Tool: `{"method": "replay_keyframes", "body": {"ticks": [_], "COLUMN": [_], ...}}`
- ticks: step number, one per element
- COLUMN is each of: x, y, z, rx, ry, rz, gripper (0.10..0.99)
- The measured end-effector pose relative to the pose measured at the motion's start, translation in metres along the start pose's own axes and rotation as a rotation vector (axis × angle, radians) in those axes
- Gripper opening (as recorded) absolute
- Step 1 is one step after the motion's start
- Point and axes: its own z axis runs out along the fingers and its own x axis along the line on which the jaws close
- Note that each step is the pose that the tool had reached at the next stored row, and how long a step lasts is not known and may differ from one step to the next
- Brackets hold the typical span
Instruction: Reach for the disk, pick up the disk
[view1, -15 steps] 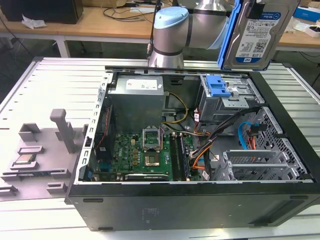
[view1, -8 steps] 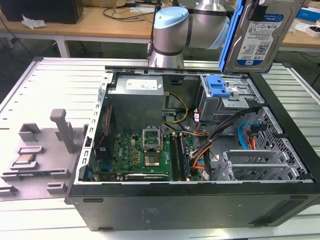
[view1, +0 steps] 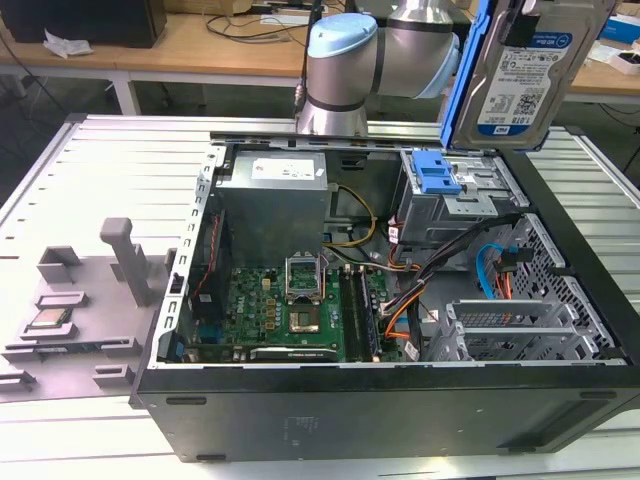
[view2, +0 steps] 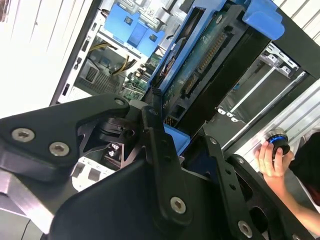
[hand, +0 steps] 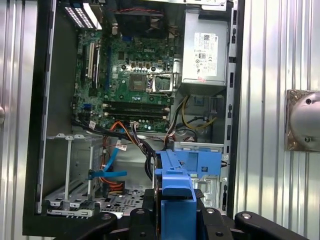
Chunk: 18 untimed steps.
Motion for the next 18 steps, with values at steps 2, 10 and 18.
{"method": "replay_keyframes", "body": {"ticks": [2,10,18], "x": [0.0035,0.0152,0.0251], "y": [0.0001,0.0006,0.0009], "z": [0.0,0.0003,0.0005], "rx": [0.0,0.0,0.0], "ry": [0.0,0.0,0.0], "rz": [0.0,0.0,0.0], "gripper": [0.369,0.369,0.369]}}
